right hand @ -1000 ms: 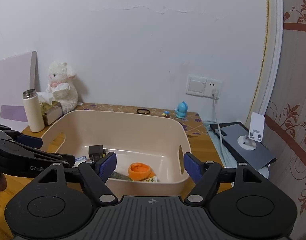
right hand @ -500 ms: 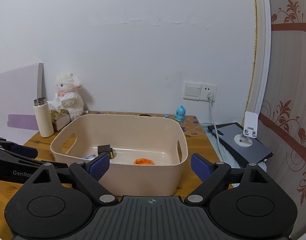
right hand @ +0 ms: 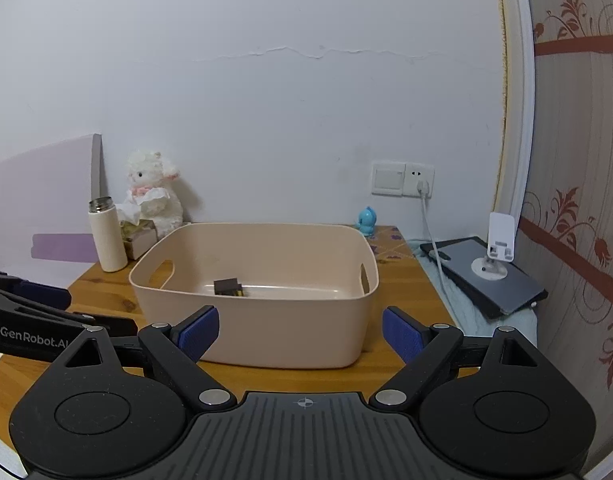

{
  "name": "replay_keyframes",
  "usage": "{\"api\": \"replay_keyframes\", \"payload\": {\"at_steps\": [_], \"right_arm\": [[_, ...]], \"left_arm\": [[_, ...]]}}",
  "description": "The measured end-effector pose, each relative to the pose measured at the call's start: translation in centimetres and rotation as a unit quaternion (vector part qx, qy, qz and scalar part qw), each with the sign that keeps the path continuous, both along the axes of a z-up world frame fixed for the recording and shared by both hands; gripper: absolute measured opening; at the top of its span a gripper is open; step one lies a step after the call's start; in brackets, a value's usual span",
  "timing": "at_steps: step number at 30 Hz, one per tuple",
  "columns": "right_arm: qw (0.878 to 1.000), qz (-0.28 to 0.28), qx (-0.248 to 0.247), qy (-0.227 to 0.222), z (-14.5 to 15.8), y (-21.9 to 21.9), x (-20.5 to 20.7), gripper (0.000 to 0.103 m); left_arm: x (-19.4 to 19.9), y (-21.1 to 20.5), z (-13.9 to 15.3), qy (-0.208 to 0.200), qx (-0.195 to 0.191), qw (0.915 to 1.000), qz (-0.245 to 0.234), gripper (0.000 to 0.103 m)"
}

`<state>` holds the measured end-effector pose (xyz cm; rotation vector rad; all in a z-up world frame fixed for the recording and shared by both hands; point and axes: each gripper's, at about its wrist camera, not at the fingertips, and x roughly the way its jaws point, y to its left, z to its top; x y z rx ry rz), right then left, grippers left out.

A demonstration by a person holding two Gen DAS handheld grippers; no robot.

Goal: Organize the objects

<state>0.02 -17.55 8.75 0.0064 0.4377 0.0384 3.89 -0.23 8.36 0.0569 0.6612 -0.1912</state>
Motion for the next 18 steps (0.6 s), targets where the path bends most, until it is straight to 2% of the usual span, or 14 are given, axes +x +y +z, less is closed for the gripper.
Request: {"api": "replay_keyframes", "payload": {"at_steps": [10, 18], "right_arm": [[1.000, -0.004, 0.004, 0.004, -1.0, -0.2, -3.0, 0.090], [1.000, -0.004, -0.005, 0.011, -1.5, 0.0, -4.6, 0.090]], "left_arm": [[-3.0, 0.3, -0.9, 0.001, 0.004, 1.0000, -0.001, 0.087], [-5.4, 0.7, -1.0, 0.006, -0.013, 0.9998, -0.012, 0.087]]}}
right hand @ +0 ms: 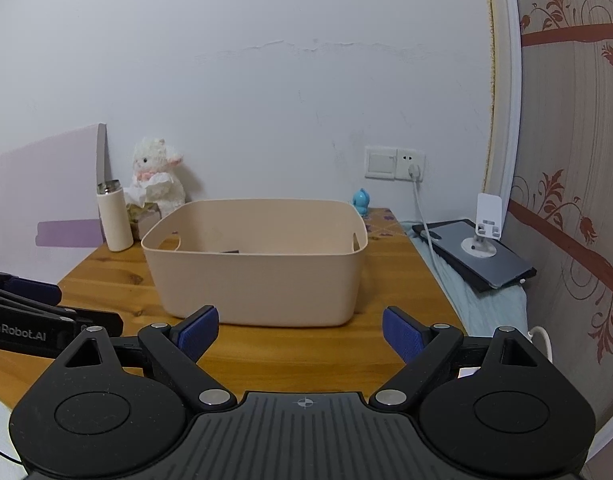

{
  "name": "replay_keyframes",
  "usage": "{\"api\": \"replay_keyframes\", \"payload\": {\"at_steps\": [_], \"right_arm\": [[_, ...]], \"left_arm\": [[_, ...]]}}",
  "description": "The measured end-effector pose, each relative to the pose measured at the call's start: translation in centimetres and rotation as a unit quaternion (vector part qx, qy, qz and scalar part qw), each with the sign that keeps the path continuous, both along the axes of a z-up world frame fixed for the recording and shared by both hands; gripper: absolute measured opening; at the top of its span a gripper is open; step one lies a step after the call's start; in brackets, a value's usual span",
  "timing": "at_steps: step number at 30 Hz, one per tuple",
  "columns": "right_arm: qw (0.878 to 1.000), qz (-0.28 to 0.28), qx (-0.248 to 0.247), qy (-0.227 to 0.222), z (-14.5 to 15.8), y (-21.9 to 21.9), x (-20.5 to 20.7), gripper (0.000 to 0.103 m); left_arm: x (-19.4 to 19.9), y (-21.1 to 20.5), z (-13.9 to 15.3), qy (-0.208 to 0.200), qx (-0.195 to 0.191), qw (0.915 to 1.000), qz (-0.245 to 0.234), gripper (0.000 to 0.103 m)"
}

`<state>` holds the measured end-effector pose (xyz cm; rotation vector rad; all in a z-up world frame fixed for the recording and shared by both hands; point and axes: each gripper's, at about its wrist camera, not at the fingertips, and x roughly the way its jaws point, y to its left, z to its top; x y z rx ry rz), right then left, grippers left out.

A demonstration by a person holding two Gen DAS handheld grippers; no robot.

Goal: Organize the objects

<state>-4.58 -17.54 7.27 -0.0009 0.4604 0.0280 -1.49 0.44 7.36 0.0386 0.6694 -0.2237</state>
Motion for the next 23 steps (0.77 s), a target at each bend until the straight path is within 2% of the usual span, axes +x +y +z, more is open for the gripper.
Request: {"api": "replay_keyframes", "payload": {"at_steps": [7, 19, 23], "right_arm": [[1.000, -0.001, -0.002, 0.012, -0.8, 0.2, -0.5, 0.092], [1.000, -0.003, -0.012, 0.022, -1.3, 0.7, -1.3, 0.092], [1.000, 0.000, -0.014, 0.023, -1.2, 1.0, -1.1, 0.092]], "left_arm": [[-1.3, 0.1, -0.8, 0.019, -0.004, 0.9998, -0.004, 0.087], [-2.7, 0.9, -0.4, 0.010, -0.001, 0.9999, -0.002, 0.088], [-3.0, 1.1, -0.2, 0.000, -0.004, 1.0000, -0.006, 0.093]]}}
